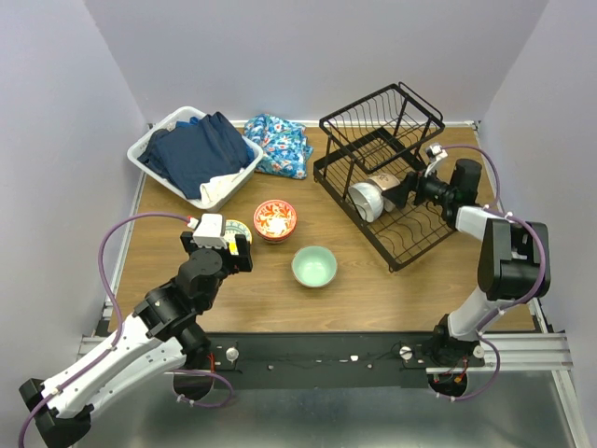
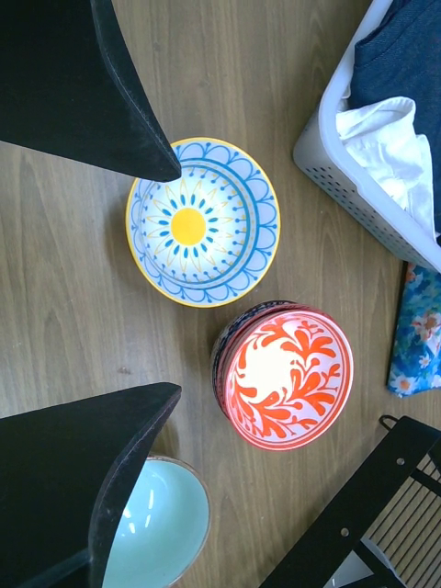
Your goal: Unload the bowls from the dish rack
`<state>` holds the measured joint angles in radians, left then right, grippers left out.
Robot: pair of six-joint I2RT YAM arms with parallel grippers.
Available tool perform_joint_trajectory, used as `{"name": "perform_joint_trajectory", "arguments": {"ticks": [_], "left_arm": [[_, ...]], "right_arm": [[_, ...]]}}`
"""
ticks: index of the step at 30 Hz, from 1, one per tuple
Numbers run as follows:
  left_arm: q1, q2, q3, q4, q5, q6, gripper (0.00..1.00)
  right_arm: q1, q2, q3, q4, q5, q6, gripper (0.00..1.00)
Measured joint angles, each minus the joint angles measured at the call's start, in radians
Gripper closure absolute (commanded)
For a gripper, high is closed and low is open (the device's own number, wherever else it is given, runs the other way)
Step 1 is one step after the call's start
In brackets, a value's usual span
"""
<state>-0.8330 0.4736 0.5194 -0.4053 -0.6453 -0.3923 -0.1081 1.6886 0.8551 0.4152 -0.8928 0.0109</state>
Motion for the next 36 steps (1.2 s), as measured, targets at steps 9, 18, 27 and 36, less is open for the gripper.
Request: {"name": "perform_joint_trajectory", "arguments": {"ticks": [9,18,27,36], "left_arm": [[0.000,0.021,-0.005,0.003,0.002,0.003,0.01],[0.000,0.039,-0.005,0.004,0.010,0.002,0.01],[0.000,0.039,-0.006,0.004,0.017,-0.001,0.01],[0.000,0.039,-0.006,0.004,0.027,-0.001,0.01]], "right_arm": [[-0.037,0.024,-0.023,0.130,-0.074,0.087,0.00],[-0.051,0.087,-0.051,0.274,-0.092,0.174,0.00],[-0.051,0.125,-0.031,0.298,-0.105,0.217,0.00],[-0.058,0.180,0.008,0.295,-0.148,0.269,0.00]]}}
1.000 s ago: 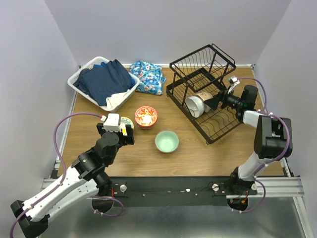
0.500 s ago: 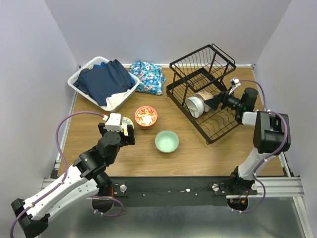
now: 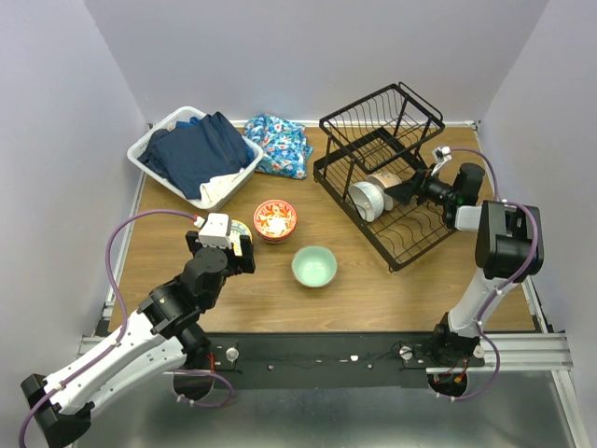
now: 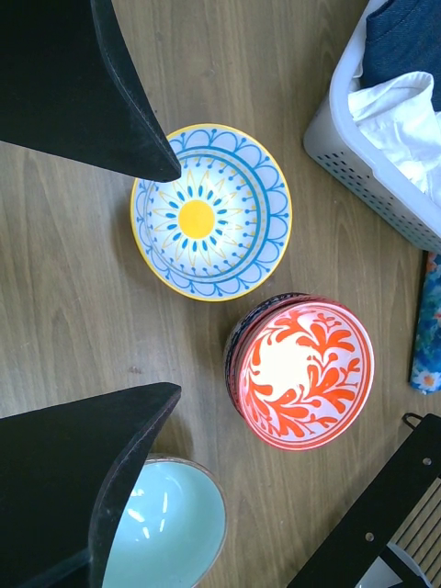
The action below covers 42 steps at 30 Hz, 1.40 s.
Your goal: Unload the bowls from the dish rack
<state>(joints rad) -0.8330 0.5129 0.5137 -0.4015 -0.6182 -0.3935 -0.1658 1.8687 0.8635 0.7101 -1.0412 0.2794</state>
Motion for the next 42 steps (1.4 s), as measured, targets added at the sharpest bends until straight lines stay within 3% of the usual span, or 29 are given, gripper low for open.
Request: {"name": "perform_joint_trajectory", "arguments": {"ticks": [9,21,31,38,42], "left_arm": [[0.000,0.000,0.000,0.000,0.006,0.000,0.01],[0.000,-0.006,0.000,0.000,0.010,0.000,0.01],[0.000,-0.011,0.000,0.000,0.009,0.000,0.01],[0.000,-0.014,0.000,0.000,0.009,0.000,0.01],[0.000,-0.014,0.000,0.000,0.009,0.000,0.01]], "right_arm": [[-0.005,0.040,0.051,-0.029,-0.052,0.006,0.00],[-0.006,0.051,0.119,-0.186,-0.084,-0.088,0.02],[-0.005,0.000,0.127,-0.279,-0.045,-0.176,0.20],[0.001,-0.063,0.110,-0.339,0.029,-0.226,0.43],[0.003,-0.085,0.100,-0.362,0.052,-0.245,0.45]]}}
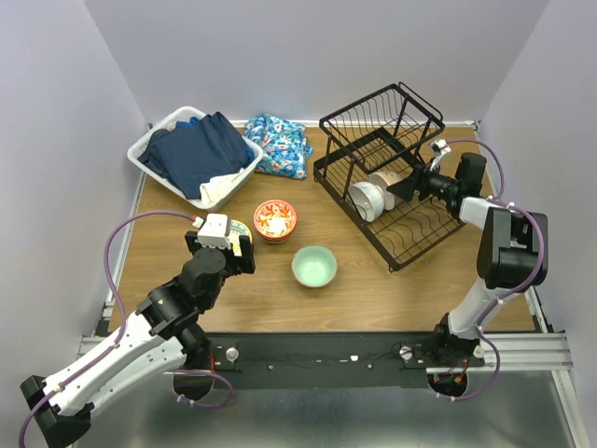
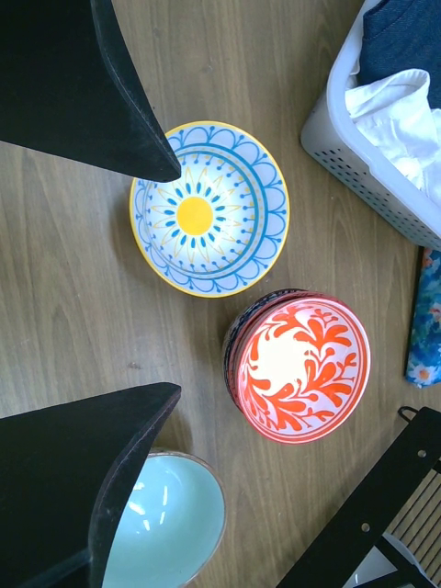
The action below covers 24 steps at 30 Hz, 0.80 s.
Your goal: Unload the bowls from the dish rack
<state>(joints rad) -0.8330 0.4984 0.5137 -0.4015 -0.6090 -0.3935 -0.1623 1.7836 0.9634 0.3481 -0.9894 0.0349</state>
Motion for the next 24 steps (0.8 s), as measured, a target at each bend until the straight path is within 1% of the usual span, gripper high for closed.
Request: {"name": "perform_joint_trajectory", "arguments": {"ticks": [2,6,10,13,14,16,17,18,20,24], "left_arm": [[0.000,-0.001,0.000,0.000,0.000,0.000,0.01],[0.000,-0.008,0.000,0.000,0.000,0.000,0.01],[0.000,-0.019,0.000,0.000,0.000,0.000,0.01],[0.000,-0.024,0.000,0.002,0.000,0.000,0.01],[0.000,-0.025,0.000,0.002,0.000,0.000,0.01],[0.000,-0.025,0.000,0.003,0.000,0.000,0.01],[0.000,-0.026,-0.001,0.003,0.000,0.000,0.01],[0.000,-0.026,-0.002,0.003,0.000,0.000,0.01],[0.000,-0.026,-0.003,0.003,0.000,0.000,0.01],[0.000,-0.026,-0.004,0.004,0.002,0.000,0.01]], "right_arm": [[0.001,-0.011,-0.009,-0.002,0.010,-0.005,0.46],[0.005,-0.060,-0.045,-0.002,0.063,-0.013,0.52],[0.001,-0.132,-0.083,-0.010,0.122,-0.013,0.56],[-0.002,-0.172,-0.096,-0.015,0.150,-0.013,0.60],[-0.002,-0.184,-0.100,-0.017,0.160,-0.013,0.63],[-0.002,-0.208,-0.111,-0.021,0.186,-0.010,0.65],[-0.002,-0.216,-0.116,-0.021,0.195,-0.008,0.69],[-0.001,-0.223,-0.121,-0.021,0.205,-0.005,0.70],[-0.002,-0.238,-0.135,-0.022,0.227,0.002,0.72],[-0.002,-0.269,-0.168,-0.029,0.280,0.033,0.72]]}}
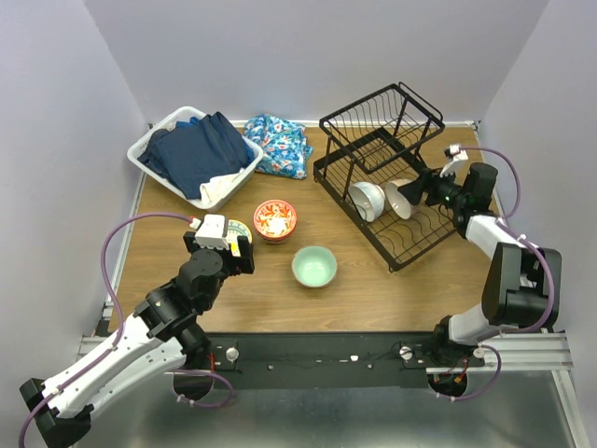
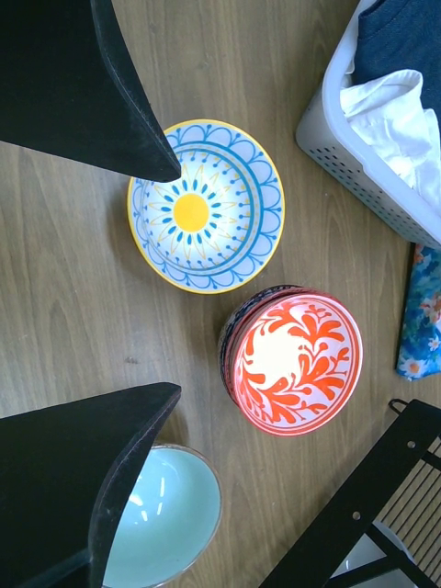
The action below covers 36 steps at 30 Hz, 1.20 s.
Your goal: Unload the bowls from the dish rack
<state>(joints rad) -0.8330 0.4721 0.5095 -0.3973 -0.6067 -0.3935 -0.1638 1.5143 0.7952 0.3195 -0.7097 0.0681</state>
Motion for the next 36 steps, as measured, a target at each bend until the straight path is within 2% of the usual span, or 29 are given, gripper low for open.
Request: {"name": "perform_joint_trajectory", "arguments": {"ticks": [1,5,10,24,36], "left_arm": [[0.000,0.000,0.000,0.001,0.004,0.000,0.01],[0.000,0.000,0.000,0.008,0.016,0.000,0.01],[0.000,0.000,-0.001,0.015,0.021,0.001,0.01],[0.000,0.019,-0.001,0.037,0.063,0.003,0.01],[0.000,0.210,-0.001,0.174,0.190,-0.034,0.01]], "right_arm": [[0.000,-0.010,-0.009,0.000,0.011,0.008,0.72],[0.000,-0.069,-0.066,-0.002,0.077,0.045,0.58],[0.001,-0.111,-0.090,-0.029,0.134,0.063,0.56],[0.001,-0.203,-0.133,-0.115,0.265,0.254,0.71],[0.001,-0.271,-0.142,-0.236,0.304,0.461,0.75]]}}
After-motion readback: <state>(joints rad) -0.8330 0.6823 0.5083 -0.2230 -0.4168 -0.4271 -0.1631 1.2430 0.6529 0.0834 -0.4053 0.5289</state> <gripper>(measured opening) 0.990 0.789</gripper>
